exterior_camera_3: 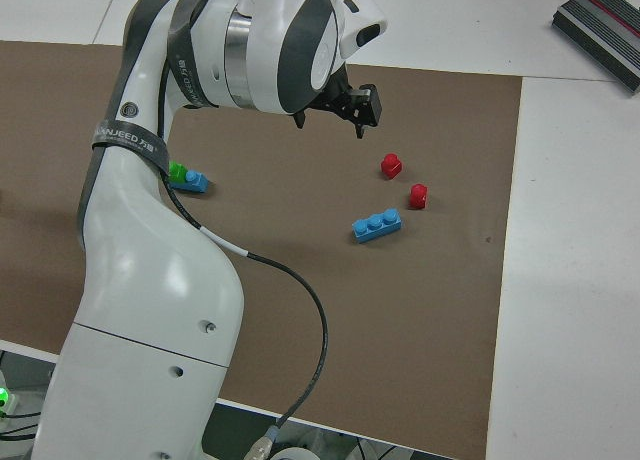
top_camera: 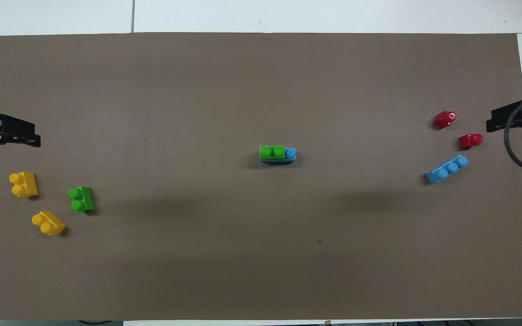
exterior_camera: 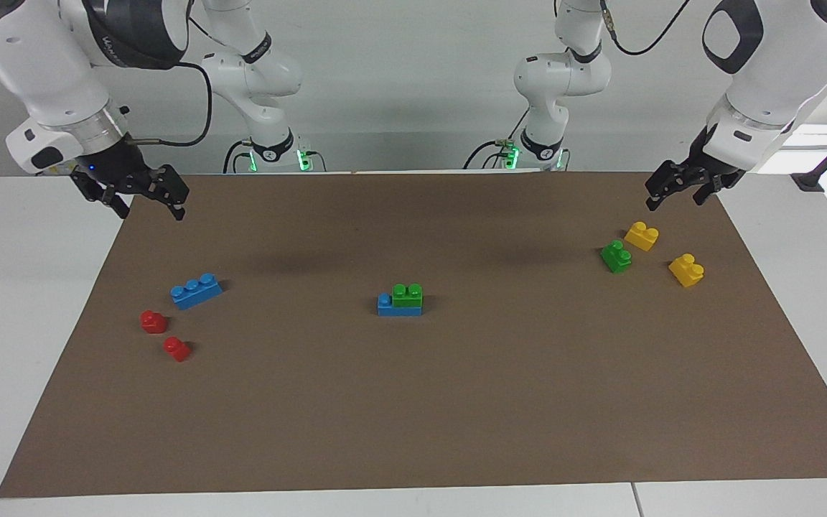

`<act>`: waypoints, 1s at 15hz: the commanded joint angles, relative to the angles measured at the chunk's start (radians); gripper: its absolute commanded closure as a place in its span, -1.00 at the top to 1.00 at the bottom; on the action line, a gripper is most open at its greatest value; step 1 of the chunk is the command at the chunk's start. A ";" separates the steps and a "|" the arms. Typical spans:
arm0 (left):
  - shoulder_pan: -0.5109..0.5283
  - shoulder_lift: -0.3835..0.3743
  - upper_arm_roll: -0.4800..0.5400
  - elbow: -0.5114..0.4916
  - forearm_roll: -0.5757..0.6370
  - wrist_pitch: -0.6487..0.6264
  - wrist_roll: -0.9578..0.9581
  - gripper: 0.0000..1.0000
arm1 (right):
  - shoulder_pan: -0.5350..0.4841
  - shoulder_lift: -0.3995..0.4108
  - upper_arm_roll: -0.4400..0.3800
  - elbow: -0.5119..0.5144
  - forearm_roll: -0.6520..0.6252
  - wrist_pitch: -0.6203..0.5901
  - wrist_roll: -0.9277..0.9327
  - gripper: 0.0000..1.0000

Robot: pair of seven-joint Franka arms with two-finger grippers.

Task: Remove green block with left arm and hold with right

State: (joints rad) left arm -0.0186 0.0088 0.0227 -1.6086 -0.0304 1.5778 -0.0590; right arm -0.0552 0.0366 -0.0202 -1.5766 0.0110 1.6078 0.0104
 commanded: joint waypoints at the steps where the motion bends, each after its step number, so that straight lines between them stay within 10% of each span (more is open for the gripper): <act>1: -0.008 -0.030 0.008 -0.030 -0.008 0.008 -0.013 1.00 | -0.011 -0.014 0.008 -0.017 -0.013 -0.002 -0.017 1.00; 15: -0.017 -0.033 0.005 -0.027 -0.012 0.008 -0.269 1.00 | 0.001 -0.014 0.008 -0.019 -0.006 0.018 0.158 1.00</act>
State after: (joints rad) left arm -0.0200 0.0082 0.0219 -1.6086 -0.0304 1.5777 -0.2540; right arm -0.0545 0.0366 -0.0197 -1.5774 0.0110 1.6091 0.0674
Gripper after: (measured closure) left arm 0.000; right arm 0.000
